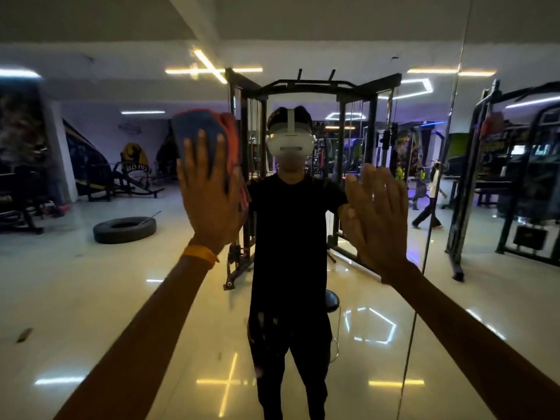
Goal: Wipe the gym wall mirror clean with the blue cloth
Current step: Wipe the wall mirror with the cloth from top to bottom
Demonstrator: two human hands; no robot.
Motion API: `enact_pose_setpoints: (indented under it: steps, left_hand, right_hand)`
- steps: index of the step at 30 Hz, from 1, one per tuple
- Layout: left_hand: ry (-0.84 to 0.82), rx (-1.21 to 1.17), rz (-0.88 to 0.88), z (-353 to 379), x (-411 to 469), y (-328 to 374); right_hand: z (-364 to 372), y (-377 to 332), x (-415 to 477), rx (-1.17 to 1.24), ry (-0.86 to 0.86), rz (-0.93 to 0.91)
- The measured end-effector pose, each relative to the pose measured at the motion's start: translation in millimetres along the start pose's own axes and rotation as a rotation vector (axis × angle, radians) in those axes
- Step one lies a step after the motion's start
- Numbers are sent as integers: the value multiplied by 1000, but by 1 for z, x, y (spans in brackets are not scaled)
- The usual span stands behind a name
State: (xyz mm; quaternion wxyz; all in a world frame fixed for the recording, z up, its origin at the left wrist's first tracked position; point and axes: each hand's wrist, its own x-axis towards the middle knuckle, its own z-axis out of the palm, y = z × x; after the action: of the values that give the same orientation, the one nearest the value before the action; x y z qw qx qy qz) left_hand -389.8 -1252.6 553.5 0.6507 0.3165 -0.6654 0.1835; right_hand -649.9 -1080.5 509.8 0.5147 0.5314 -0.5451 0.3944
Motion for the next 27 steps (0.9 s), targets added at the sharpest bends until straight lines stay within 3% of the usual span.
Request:
enact_pose_setpoints:
  steps: [2, 3, 5, 7, 9, 12, 15, 19, 21, 27]
  left_hand:
    - [52, 5, -121, 0, -2, 21]
    - [21, -1, -74, 3, -14, 36]
    - [-121, -18, 199, 4, -50, 60]
    - [-190, -30, 344, 0, -66, 44]
    - [-105, 18, 252, -6, -55, 7]
    - [69, 73, -85, -12, -35, -34]
    - [78, -4, -216, -5, -60, -6]
    - [-279, -78, 253, 3, -180, 44]
    - [-331, -74, 320, -1, -218, 24]
    - [-95, -12, -157, -14, -194, -68]
  right_hand:
    - [2, -5, 10, 34, -1, 7]
    - [3, -7, 13, 37, -6, 1]
    - [7, -13, 12, 10, -41, -32]
    - [8, -16, 3, 12, -68, -55]
    - [5, -12, -11, 45, -52, -38]
    - [-3, -3, -31, 56, 0, 25]
    - [0, -15, -48, 55, -28, 62]
    - [10, -37, -69, 50, -75, 75]
    - [9, -38, -88, 68, -118, 60]
    - [-1, -25, -140, 105, -105, 119]
